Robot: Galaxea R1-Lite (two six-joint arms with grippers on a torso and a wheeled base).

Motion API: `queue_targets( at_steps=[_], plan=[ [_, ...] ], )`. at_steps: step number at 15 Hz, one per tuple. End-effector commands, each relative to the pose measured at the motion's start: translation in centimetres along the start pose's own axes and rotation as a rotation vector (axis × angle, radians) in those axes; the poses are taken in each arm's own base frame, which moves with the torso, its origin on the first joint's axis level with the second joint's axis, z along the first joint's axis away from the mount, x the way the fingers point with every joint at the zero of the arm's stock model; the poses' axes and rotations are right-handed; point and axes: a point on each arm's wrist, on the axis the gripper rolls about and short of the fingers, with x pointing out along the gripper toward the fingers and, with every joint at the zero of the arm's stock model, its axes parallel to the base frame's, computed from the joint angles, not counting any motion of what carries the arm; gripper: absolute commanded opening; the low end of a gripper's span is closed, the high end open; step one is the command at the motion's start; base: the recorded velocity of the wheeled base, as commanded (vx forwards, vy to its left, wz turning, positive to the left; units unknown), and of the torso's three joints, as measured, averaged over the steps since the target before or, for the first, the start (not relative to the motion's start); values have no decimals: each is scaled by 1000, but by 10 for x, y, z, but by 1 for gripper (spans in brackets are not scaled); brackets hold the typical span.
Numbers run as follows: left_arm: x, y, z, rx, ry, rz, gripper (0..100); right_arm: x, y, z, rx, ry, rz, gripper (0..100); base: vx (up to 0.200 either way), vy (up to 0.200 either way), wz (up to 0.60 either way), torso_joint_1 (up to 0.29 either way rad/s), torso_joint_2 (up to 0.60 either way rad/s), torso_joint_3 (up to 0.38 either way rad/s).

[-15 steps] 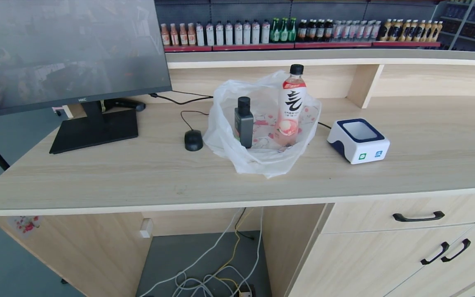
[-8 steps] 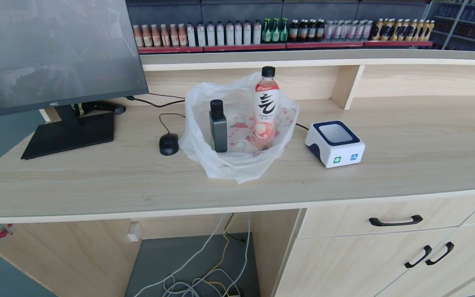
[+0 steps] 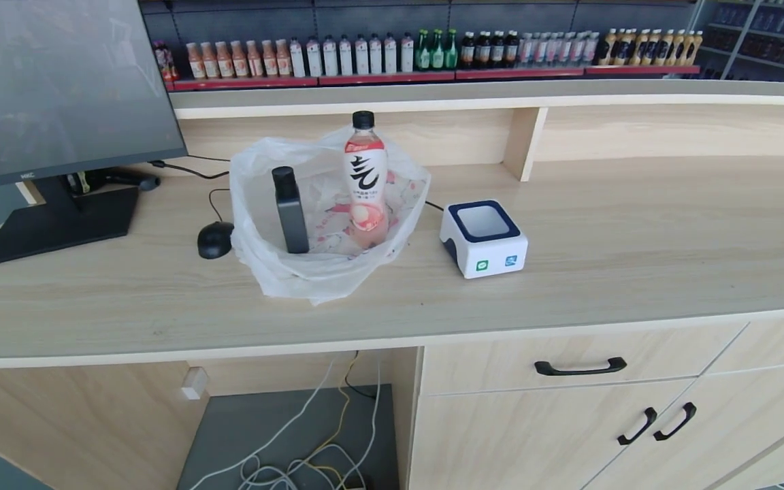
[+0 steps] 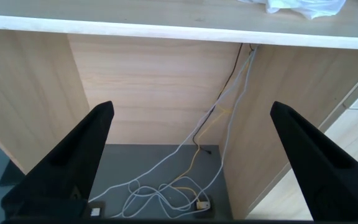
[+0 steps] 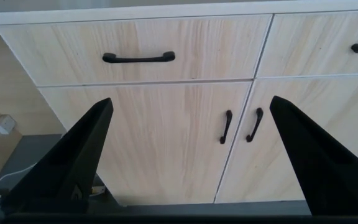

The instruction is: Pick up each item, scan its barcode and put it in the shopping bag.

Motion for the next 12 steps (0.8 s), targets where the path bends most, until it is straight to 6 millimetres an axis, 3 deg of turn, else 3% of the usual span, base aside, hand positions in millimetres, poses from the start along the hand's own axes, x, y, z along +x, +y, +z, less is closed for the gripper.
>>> queue_targets(
  at_steps=[1, 10, 12],
  plan=[
    [0, 0, 0, -1, 0, 0, 100, 0, 0, 0, -6, 0, 1, 100, 0, -200, 0, 12, -2, 7],
    [0, 0, 0, 2, 0, -2, 100, 0, 0, 0, -9, 0, 1, 100, 0, -200, 0, 3, 3, 4],
    [0, 0, 0, 4, 0, 0, 100, 0, 0, 0, -9, 0, 1, 100, 0, 0, 0, 0, 0, 0]
  ],
)
